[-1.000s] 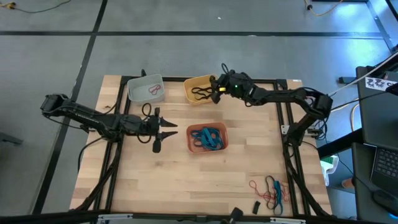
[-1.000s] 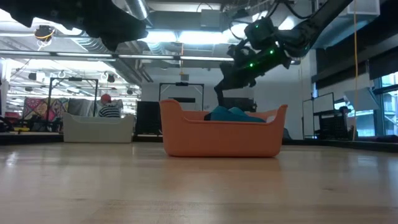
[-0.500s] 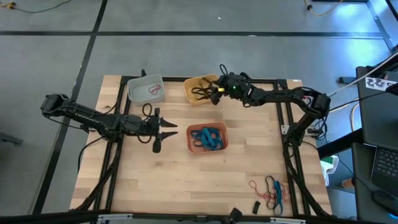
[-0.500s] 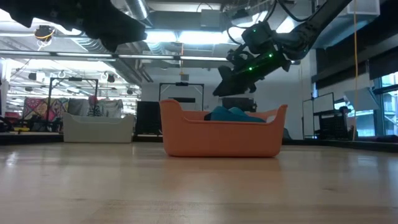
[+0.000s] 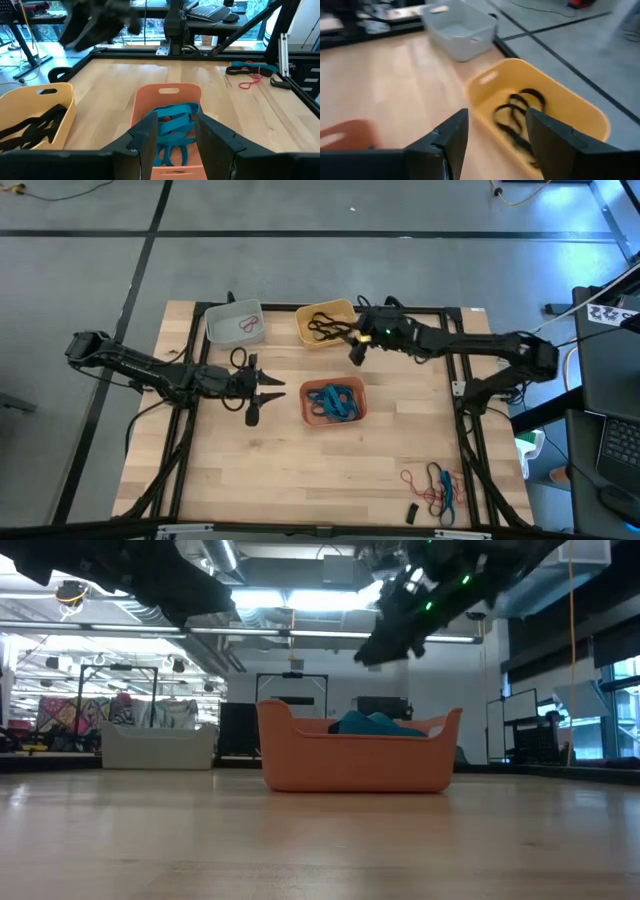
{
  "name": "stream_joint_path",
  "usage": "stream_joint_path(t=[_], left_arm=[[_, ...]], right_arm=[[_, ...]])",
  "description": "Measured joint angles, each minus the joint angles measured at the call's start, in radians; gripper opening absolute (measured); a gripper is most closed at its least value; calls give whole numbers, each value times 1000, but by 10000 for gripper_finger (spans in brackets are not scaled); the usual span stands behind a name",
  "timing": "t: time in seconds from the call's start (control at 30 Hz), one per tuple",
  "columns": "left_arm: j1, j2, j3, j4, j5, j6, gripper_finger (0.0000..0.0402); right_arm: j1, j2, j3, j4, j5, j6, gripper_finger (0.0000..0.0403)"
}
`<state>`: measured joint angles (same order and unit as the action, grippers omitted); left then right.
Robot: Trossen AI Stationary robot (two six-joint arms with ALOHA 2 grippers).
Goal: Sort rubber bands into baskets
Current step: Put the black rubber band into the yellow bin
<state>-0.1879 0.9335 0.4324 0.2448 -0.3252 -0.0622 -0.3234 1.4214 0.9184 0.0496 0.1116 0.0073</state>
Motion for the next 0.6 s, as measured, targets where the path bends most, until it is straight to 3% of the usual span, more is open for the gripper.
stream_joint_path(t=[0.3, 0.6], left_arm=[[-2, 4, 0, 23, 0, -15, 127], [-7, 99, 0, 153, 2, -14, 127]], right_arm=[[245, -175, 0, -306, 0, 106, 193], [547, -194, -7, -507, -2, 359, 193]])
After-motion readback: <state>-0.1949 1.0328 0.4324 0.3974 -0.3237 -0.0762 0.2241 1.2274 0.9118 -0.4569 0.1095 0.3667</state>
